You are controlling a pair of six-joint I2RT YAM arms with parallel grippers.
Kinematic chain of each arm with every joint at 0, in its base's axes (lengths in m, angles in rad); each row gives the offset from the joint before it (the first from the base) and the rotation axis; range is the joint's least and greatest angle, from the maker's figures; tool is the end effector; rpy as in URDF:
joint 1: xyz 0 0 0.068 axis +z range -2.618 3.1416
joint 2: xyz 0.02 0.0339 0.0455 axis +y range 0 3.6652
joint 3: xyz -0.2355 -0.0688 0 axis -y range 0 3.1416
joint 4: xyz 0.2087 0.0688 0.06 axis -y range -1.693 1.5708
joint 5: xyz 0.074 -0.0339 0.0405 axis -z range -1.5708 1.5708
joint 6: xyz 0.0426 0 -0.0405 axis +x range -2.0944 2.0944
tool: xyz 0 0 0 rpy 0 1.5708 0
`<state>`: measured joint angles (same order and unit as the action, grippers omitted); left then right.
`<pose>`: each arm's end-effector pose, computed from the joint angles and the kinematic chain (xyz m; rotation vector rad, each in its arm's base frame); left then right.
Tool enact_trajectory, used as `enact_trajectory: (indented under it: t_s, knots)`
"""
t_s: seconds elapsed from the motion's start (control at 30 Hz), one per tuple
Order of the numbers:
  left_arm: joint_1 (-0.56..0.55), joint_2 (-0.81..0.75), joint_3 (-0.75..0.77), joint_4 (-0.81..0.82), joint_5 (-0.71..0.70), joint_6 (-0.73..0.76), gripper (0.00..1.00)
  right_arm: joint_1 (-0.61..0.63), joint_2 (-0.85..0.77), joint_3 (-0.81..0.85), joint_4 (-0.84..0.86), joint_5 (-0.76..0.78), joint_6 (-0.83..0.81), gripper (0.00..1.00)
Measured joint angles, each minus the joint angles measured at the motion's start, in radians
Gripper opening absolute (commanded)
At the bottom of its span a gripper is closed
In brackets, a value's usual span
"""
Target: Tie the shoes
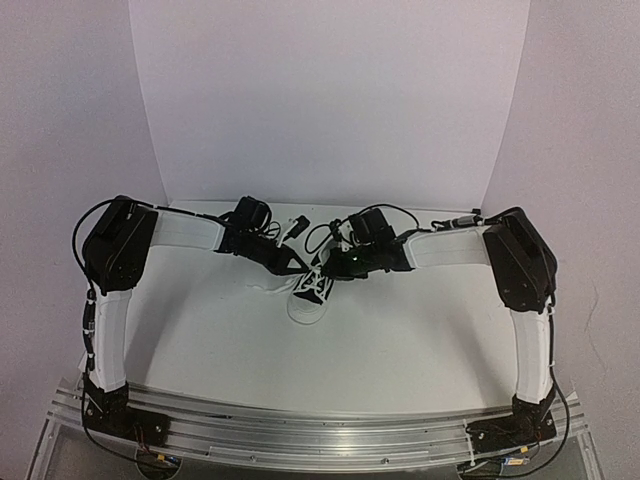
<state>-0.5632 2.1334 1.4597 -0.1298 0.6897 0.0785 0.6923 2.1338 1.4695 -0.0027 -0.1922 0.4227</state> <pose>0.3409 -0.2473 0.1525 1.0671 2.1278 -1.0497 0.3320 0.2858 0.1596 -0.4248 2.3138 0.7957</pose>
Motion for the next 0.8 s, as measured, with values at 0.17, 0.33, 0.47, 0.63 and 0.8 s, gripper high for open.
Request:
enact_trajectory:
  t_s: [0.17,0.33,0.47,0.63,0.8]
  knots:
    - [0.000,0.000,0.000,0.000,0.008,-0.009,0.00,0.000,0.000,0.003,-0.012,0.019,-0.006,0.00]
    - [0.000,0.002,0.000,0.000,0.014,-0.036,0.00,0.001,-0.006,0.003,-0.017,0.030,-0.004,0.00]
    - [0.000,0.006,0.000,0.000,0.021,-0.078,0.00,0.005,-0.029,0.003,-0.022,0.034,0.001,0.00]
    - [-0.002,0.014,0.000,0.000,0.024,-0.111,0.00,0.005,-0.057,0.002,-0.018,0.034,0.022,0.00]
    - [-0.003,0.015,0.000,0.010,0.032,-0.156,0.00,0.006,-0.066,-0.012,-0.014,0.019,0.038,0.00]
